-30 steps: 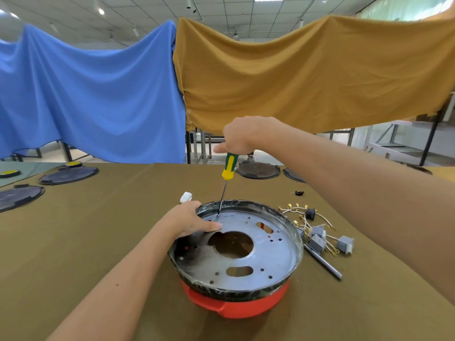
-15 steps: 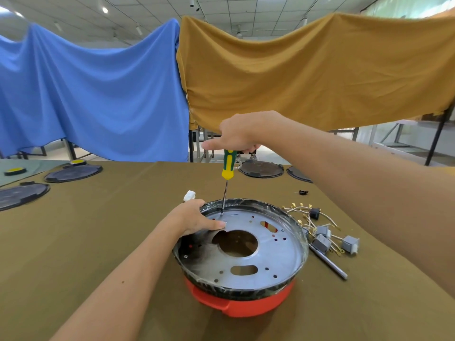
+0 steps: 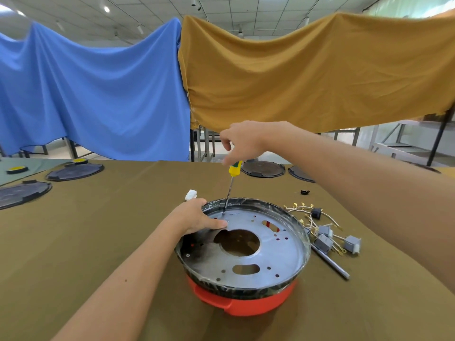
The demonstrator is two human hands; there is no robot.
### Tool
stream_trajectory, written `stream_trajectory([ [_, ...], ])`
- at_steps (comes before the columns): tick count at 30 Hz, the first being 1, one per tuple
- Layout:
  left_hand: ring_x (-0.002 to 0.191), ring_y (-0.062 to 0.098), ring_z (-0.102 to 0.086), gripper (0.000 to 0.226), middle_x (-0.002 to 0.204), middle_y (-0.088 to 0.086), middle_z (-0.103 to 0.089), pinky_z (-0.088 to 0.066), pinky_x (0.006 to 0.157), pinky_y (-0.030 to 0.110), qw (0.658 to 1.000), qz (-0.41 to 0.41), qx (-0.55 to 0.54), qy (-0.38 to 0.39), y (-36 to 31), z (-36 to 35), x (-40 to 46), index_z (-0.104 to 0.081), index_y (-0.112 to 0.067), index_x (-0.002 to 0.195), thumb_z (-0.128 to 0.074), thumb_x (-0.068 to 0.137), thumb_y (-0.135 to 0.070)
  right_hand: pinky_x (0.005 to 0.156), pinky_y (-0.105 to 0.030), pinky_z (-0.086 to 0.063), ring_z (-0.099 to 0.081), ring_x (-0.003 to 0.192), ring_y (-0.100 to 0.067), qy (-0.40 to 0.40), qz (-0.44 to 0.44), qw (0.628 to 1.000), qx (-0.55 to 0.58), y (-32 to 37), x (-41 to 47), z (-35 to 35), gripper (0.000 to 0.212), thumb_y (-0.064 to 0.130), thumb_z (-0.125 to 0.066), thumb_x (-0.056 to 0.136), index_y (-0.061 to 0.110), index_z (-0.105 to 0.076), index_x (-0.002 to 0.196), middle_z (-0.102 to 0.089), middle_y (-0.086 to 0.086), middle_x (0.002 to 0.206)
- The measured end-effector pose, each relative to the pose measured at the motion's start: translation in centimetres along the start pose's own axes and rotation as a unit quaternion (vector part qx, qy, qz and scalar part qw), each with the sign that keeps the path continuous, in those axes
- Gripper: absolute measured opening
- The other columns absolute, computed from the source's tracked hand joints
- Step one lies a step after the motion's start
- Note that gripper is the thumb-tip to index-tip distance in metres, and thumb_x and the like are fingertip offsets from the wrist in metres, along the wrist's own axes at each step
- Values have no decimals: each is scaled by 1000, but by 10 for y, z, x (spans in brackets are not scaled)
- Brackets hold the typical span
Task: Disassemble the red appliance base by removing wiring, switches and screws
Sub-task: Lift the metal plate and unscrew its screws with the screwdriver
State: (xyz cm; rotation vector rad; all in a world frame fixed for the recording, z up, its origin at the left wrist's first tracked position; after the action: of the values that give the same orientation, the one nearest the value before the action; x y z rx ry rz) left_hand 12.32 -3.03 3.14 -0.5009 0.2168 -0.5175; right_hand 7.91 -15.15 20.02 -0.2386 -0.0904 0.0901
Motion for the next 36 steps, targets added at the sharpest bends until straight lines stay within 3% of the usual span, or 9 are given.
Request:
stream_trajectory([
  [5,142,26,-34,106,160,3,-28,-31,112,38,1000,2,-2,2,1,0,1,-24,-12,154,-73,74,-63,77,-35,-42,-50,92,-23,-81,31,994,69,-4,0,2,8,20,-51,101,14,-54,104,-50,1,95],
  [10,142,27,-34,107,159,5,-31,-30,113,39,1000,7,-11,3,1,-1,1,-24,-13,154,-73,74,-63,68,-34,-50,-56,87,-21,-83,62,940,326,3,-8,12,33,-2,-64,82,10,-57,112,-55,-13,113],
  [12,142,27,-34,107,159,5,-31,-30,113,39,1000,8,-18,1,2,0,1,-24,-12,154,-74,73,-62,62,-30,-43,-50,76,-21,-80,33,959,270,5,-5,12,21,17,-62,90,7,-56,109,-54,-9,102],
  [15,143,27,-33,108,160,4,-27,-30,114,40,1000,7,-24,2,2,-1,2,-24,-11,154,-74,73,-62,61,-33,-37,-47,69,-19,-66,-28,994,77,5,-1,11,49,54,-36,102,9,-54,95,-53,-4,85],
  [19,143,27,-32,108,161,4,-26,-29,114,40,999,10,-31,4,2,-1,3,-23,-12,154,-75,73,-61,61,-33,-34,-46,73,-21,-64,-8,997,32,8,4,12,29,36,-36,106,12,-49,94,-49,-2,81],
  [21,143,27,-32,108,160,5,-28,-29,114,40,1000,8,-27,4,3,-2,2,-24,-13,154,-74,73,-62,65,-32,-36,-46,75,-15,-48,28,994,94,9,4,14,12,24,-44,103,14,-51,106,-51,3,89],
  [27,143,26,-32,108,160,3,-27,-29,113,38,999,5,-32,0,4,-2,3,-24,-13,154,-74,73,-62,69,-30,-49,-54,84,-20,30,32,942,334,14,-1,15,30,7,-59,90,16,-52,117,-56,-11,111],
  [32,143,26,-33,109,160,4,-28,-29,113,38,999,10,-49,1,6,-2,3,-24,-13,154,-77,71,-61,65,-35,-46,-62,76,-22,10,-50,997,51,17,0,19,58,65,-35,98,11,-54,109,-64,-8,92],
  [36,143,26,-33,109,159,4,-29,-30,113,39,999,12,-41,0,5,-2,4,-24,-14,154,-76,71,-62,67,-35,-42,-58,79,-24,-3,-30,1000,7,20,1,22,41,42,-41,104,6,-58,113,-64,-12,103],
])
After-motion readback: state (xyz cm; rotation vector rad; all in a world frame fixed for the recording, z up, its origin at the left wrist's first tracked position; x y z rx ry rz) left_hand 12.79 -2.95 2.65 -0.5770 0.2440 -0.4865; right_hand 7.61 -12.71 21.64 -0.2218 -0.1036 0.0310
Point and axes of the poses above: each hand's wrist, its own x-axis towards the middle knuckle, its own z-axis out of the back of the hand, y = z × x, the point moved 6 cm from there along x, towards the middle knuckle
